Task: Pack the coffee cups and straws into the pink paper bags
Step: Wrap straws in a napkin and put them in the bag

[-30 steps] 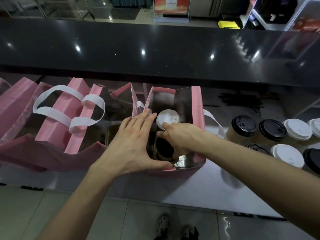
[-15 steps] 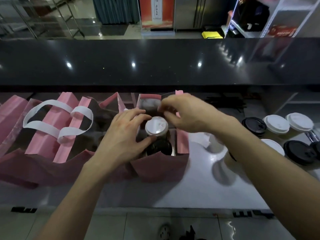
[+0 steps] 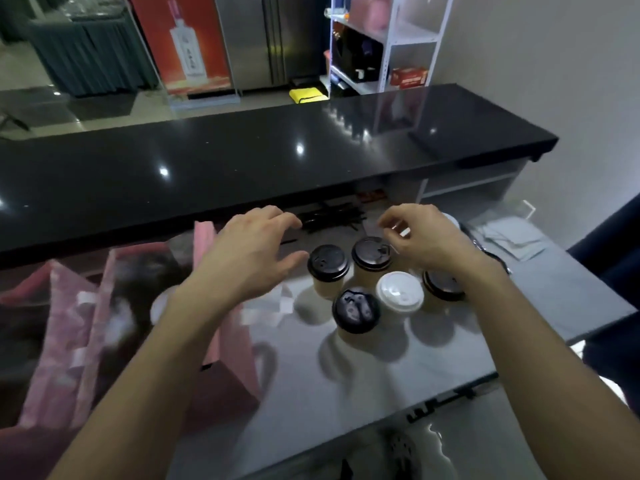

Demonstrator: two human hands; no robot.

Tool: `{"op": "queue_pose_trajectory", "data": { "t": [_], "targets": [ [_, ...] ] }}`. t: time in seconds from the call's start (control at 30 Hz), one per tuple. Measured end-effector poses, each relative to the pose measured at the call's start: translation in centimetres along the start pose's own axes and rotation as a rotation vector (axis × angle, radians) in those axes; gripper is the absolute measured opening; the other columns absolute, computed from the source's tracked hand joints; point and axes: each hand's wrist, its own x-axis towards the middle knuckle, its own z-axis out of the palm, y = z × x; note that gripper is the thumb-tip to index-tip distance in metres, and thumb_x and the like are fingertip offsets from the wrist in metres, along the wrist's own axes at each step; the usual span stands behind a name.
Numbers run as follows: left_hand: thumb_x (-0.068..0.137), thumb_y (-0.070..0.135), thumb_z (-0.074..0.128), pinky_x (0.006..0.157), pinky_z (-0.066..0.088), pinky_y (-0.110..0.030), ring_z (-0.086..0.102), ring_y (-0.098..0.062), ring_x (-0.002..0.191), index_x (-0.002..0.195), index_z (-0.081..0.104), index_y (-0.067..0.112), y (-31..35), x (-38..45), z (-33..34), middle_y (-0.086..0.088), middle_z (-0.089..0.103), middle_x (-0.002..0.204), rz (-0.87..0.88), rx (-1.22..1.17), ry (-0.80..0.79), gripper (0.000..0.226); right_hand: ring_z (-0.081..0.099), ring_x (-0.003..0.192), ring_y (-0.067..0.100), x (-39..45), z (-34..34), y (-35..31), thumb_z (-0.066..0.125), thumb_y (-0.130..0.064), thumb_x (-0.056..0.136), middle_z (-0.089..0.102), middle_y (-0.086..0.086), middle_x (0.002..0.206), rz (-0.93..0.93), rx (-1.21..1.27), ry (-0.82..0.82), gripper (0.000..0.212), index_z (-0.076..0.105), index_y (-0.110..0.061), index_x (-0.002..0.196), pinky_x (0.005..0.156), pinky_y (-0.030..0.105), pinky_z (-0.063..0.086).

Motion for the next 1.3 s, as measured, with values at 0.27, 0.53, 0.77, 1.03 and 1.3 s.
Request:
{"op": "queue_pose_trajectory", "data": {
  "t": [0.27, 0.53, 0.77, 1.03, 1.3],
  "targets": [
    [0.099, 0.063, 0.065, 0.113, 0.046, -0.041, 0.056, -0.020, 0.136, 0.151, 0.057, 0.031, 8.9, 10.2, 7.0, 0.005, 0.060, 0.148, -0.029, 0.042, -0.081, 0.061, 0.067, 0.092, 0.022, 5.2, -5.5, 18.4, 0.065, -0.030, 0.096, 0.074, -0.005, 0.099, 0.134, -0.133, 0.054, 0.013, 0.075, -0.028, 0.104, 0.081, 0.037, 0.056],
    [0.099, 0.055, 0.069, 0.108, 0.049, -0.046, 0.060, -0.023, 0.130, 0.144, 0.063, 0.025, 16.7, 18.0, 14.4, 0.002, 0.063, 0.139, -0.238, -0.016, -0.153, 0.055, 0.067, 0.078, 0.034, 9.5, -1.9, 36.1, 0.070, -0.026, 0.093, 0.070, 0.014, 0.078, 0.336, -0.221, -0.282, 0.025, 0.067, -0.006, 0.079, 0.067, 0.035, 0.052],
    [0.097, 0.050, 0.073, 0.108, 0.048, -0.043, 0.059, -0.022, 0.131, 0.138, 0.069, 0.024, 20.9, 20.8, 17.6, 0.003, 0.066, 0.137, -0.326, -0.072, -0.132, 0.049, 0.070, 0.097, 0.035, 10.2, 3.0, 40.7, 0.075, -0.035, 0.095, 0.074, 0.018, 0.098, 0.360, -0.066, -0.399, 0.034, 0.070, -0.002, 0.091, 0.078, 0.035, 0.055],
    [0.099, 0.038, 0.075, 0.098, 0.054, -0.039, 0.066, -0.014, 0.112, 0.123, 0.075, 0.025, 25.0, 23.6, 19.1, 0.008, 0.073, 0.113, -0.334, -0.273, 0.037, 0.028, 0.071, 0.065, 0.028, 10.7, 1.8, 42.2, 0.077, -0.032, 0.088, 0.077, 0.016, 0.078, 0.359, 0.049, -0.323, 0.033, 0.075, 0.001, 0.083, 0.057, 0.030, 0.054],
    [0.099, 0.040, 0.074, 0.094, 0.057, -0.041, 0.069, -0.009, 0.098, 0.118, 0.077, 0.026, 27.9, 25.8, 21.5, 0.015, 0.074, 0.100, -0.310, -0.271, -0.010, 0.024, 0.078, 0.085, 0.031, 10.0, 2.1, 41.6, 0.077, -0.020, 0.091, 0.080, 0.015, 0.086, 0.327, 0.059, -0.415, 0.016, 0.078, -0.004, 0.088, 0.079, 0.039, 0.065]
  ]
}}
